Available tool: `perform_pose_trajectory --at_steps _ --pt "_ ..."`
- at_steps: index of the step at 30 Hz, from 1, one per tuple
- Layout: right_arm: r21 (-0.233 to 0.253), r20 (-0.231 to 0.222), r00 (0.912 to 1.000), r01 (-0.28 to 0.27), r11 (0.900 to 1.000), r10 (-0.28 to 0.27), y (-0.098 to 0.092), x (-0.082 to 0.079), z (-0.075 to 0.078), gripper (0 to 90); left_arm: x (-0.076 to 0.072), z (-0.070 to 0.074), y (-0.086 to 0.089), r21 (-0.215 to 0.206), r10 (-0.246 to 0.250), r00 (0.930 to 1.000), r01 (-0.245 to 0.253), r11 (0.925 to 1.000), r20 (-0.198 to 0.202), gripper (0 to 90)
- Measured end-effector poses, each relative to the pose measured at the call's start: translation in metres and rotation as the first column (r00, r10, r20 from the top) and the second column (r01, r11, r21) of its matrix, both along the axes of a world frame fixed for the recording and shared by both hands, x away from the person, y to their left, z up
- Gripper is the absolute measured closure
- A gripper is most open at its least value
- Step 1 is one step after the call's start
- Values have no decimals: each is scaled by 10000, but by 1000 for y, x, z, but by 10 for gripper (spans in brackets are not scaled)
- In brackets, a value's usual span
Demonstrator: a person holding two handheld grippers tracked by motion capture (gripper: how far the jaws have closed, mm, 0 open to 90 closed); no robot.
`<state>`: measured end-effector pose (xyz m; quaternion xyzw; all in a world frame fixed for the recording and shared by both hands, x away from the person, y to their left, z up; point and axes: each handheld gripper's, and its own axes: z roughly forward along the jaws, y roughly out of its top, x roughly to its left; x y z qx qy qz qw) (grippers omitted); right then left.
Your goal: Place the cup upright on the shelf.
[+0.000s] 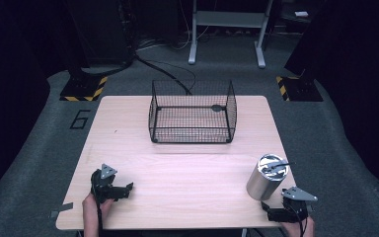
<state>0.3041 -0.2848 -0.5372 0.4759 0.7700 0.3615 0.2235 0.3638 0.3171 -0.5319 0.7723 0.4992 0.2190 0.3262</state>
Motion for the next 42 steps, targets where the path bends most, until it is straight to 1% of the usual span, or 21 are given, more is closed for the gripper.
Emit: perform_pose_trajectory --at_steps 4,6,13,16,17,18,19,20,22,23,24,25,26,27,32,33,36,38,39,42 --pt "54 61 10000 9 10000 -9 0 0 0 0 0 0 0 -2 9 10000 -9 10000 -6 3" --pt "7 -2 10000 16 10000 -16 0 0 0 0 0 0 0 2 0 10000 0 10000 5 3" --pt "10 7 10000 46 10000 -46 0 0 0 0 0 0 0 2 3 10000 -3 10000 22 3" --pt "13 8 9999 137 9999 -137 1 0 0 0 0 0 0 1 5 10000 -5 10000 24 4" --pt "-53 -137 9998 142 9999 -142 0 -1 1 0 0 0 0 4 5 10000 -5 10000 20 4" --pt "-82 -50 9996 263 9996 -263 2 0 1 0 0 0 0 3 5 10000 -5 10000 19 3" --pt "-82 -50 9996 263 9996 -263 2 0 1 0 0 0 0 3 5 10000 -5 10000 19 4" --pt "-10 -260 9994 237 9997 -237 2 0 3 0 0 0 0 -12 5 10000 -5 10000 8 4" --pt "-69 -187 9991 384 9992 -385 4 1 4 0 0 0 0 2 8 10000 -8 10000 21 4" --pt "39 -281 9988 391 9992 -390 4 0 7 0 0 0 0 -12 8 10000 -8 10000 7 4" --pt "194 -84 9990 444 9988 -442 4 -1 10 0 0 0 0 0 8 10000 -8 10000 19 4" --pt "194 -84 9990 444 9988 -442 4 -1 10 0 0 0 0 0 8 10000 -8 10000 19 4" --pt "419 42 9989 473 9980 -475 4 -4 19 0 0 0 0 -2 13 10000 -13 10000 21 4" --pt "578 83 9987 494 9971 -499 4 -5 24 0 0 0 0 -1 13 10000 -13 10000 20 4" --pt "945 506 9975 452 9945 -502 6 -12 49 0 0 0 0 -1 12 10000 -12 10000 22 4" --pt "994 558 9976 362 9944 -419 7 -12 52 0 0 0 0 -11 7 10000 -7 10000 17 4" --pt "930 725 9968 282 9953 -350 13 -14 65 0 0 0 0 -12 8 10000 -8 10000 14 4" --pt "987 909 9951 306 9947 -396 17 -14 74 0 0 0 0 -1 12 10000 -12 10000 22 4" --pt "917 939 9948 312 9953 -399 18 -13 77 0 0 0 0 0 13 10000 -13 10000 18 4" --pt "909 1054 9935 337 9953 -433 20 -11 86 0 0 0 0 -9 6 10000 -6 10000 20 4"
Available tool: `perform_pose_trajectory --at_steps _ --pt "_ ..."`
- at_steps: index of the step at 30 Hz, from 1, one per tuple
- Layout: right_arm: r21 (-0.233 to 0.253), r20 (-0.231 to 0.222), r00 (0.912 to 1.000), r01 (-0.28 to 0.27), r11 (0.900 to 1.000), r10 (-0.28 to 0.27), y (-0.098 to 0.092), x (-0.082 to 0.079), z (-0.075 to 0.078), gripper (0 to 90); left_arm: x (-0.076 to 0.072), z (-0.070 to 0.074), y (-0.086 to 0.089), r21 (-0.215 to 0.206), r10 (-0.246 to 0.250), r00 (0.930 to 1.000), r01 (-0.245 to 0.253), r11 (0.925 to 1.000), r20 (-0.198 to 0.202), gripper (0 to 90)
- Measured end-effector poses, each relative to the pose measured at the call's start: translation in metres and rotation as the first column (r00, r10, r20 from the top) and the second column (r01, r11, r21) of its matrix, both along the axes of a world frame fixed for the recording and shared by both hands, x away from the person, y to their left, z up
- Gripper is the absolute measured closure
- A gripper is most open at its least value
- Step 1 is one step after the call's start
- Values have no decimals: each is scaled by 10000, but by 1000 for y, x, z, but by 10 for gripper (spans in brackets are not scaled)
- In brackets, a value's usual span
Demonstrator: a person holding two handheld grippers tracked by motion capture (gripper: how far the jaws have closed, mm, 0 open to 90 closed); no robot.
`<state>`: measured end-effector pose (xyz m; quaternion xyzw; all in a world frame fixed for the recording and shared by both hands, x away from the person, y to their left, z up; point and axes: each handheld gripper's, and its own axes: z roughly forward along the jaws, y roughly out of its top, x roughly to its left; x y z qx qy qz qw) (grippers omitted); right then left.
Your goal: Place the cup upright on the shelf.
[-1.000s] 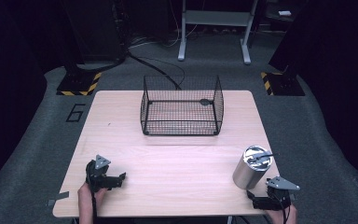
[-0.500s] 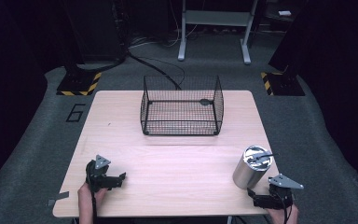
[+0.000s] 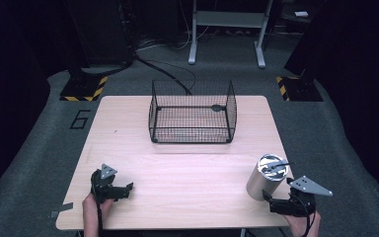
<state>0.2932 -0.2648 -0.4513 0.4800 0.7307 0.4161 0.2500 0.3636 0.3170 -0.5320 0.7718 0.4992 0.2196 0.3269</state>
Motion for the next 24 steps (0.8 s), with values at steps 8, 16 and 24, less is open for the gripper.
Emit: perform_pose_trajectory --at_steps 8,16,24 --pt "-92 200 9998 27 10000 -25 7 10 17 0 0 0 0 -5 5 10000 -5 10000 3 4" --pt "124 230 9995 192 9997 -195 11 19 22 0 0 0 0 1 4 10000 -4 10000 2 4" --pt "272 340 9992 197 9994 -206 15 27 25 0 0 0 0 -6 6 10000 -6 10000 2 4"
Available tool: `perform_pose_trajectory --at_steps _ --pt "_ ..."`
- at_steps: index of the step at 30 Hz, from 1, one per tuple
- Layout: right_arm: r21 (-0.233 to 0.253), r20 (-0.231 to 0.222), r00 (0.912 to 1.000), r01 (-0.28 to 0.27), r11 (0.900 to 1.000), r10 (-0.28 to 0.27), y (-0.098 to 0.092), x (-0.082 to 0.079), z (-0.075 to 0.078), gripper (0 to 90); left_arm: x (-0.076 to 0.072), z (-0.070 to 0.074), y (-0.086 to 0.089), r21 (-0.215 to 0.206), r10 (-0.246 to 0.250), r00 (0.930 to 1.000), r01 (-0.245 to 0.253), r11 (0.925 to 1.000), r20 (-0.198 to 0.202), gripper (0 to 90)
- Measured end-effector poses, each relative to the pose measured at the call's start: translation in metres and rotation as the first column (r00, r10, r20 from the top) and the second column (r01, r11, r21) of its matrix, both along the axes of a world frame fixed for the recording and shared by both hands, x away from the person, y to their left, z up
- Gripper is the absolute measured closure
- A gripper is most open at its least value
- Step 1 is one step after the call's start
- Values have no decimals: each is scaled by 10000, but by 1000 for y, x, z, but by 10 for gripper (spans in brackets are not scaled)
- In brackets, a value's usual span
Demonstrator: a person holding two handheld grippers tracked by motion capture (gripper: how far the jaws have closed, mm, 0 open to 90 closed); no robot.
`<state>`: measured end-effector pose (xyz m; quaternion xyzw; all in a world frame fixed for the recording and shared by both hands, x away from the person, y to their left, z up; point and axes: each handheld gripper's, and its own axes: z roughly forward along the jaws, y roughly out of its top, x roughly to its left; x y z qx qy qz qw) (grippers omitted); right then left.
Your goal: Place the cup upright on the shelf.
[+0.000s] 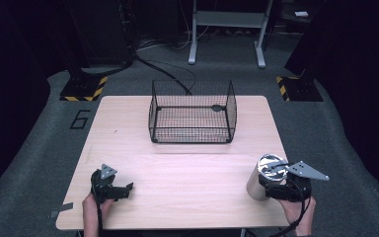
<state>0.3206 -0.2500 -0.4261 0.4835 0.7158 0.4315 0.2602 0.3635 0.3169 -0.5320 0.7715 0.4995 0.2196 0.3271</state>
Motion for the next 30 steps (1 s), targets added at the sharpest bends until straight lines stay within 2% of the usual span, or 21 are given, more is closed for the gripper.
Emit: perform_pose_trajectory --at_steps 14,25,30 --pt "-53 234 9990 380 9993 -378 7 4 -1 24 0 0 0 12 5 10000 -5 10000 4 4" --pt "-157 594 9972 455 9988 -445 8 2 -4 35 0 0 0 -18 21 10000 -21 10000 -15 4" --pt "-146 624 9974 374 9992 -364 6 2 -4 37 0 0 0 -27 31 10000 -31 10000 -6 4"
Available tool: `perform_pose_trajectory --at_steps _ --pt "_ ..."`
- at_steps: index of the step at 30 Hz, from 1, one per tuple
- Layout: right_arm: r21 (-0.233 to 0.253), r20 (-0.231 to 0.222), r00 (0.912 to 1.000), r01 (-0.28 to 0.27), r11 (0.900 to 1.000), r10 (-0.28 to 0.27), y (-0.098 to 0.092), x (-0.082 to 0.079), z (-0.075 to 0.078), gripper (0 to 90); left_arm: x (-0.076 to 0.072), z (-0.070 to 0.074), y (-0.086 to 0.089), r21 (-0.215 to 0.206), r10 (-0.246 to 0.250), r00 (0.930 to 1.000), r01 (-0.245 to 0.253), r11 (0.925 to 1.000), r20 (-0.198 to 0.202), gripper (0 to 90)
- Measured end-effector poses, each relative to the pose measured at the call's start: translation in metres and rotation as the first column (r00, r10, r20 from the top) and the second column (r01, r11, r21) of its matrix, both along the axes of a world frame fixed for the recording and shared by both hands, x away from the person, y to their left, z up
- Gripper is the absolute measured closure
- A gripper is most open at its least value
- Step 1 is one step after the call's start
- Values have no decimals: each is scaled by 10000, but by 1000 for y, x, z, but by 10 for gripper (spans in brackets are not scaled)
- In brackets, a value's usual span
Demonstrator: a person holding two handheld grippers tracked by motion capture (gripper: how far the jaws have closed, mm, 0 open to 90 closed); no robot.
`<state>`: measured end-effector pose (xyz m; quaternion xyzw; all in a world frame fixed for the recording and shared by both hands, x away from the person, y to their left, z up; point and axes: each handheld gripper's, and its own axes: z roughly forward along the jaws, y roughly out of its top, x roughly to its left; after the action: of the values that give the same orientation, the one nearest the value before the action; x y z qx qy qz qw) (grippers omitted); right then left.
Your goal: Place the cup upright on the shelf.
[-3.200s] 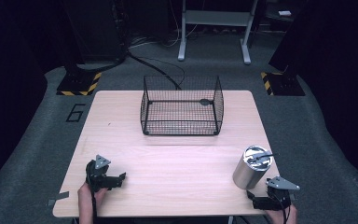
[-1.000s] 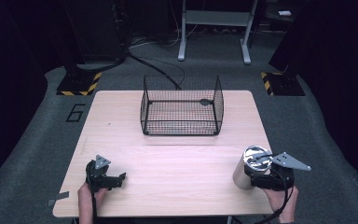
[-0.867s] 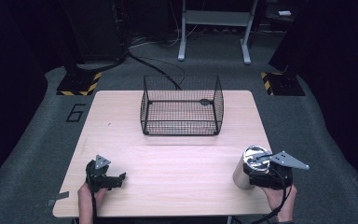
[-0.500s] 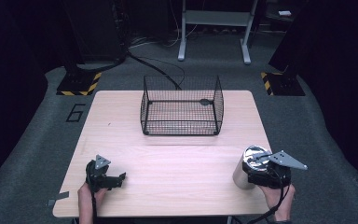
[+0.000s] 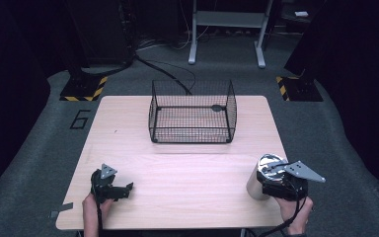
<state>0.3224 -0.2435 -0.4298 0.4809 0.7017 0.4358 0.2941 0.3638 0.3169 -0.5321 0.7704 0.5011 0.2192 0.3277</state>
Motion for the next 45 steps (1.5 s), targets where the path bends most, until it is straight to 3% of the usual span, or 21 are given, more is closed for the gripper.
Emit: perform_pose_trajectory --at_steps 5,13,23,26,31,37,45 --pt "-68 35 10000 -61 10000 62 0 1 3 37 0 0 0 -2 -27 10000 27 10000 -43 4" --pt "59 201 9988 -451 9990 450 3 9 21 38 1 0 -1 -11 47 10000 -47 10000 50 4" --pt "-67 228 9881 -1521 9883 1522 15 27 54 39 1 1 1 134 -138 9998 140 9998 -164 3" --pt "-246 236 9851 -1699 9852 1705 20 31 58 38 1 0 0 95 -37 10000 38 9999 -44 3" --pt "-81 162 9809 -1936 9810 1937 27 43 62 38 1 0 0 108 -54 10000 54 9999 -48 3" --pt "-220 121 9762 -2164 9761 2167 38 54 62 39 1 0 0 104 -50 10000 51 9999 -60 3" --pt "-242 129 9618 -2732 9616 2736 65 72 65 38 1 0 0 109 -54 10000 54 9999 -51 3"
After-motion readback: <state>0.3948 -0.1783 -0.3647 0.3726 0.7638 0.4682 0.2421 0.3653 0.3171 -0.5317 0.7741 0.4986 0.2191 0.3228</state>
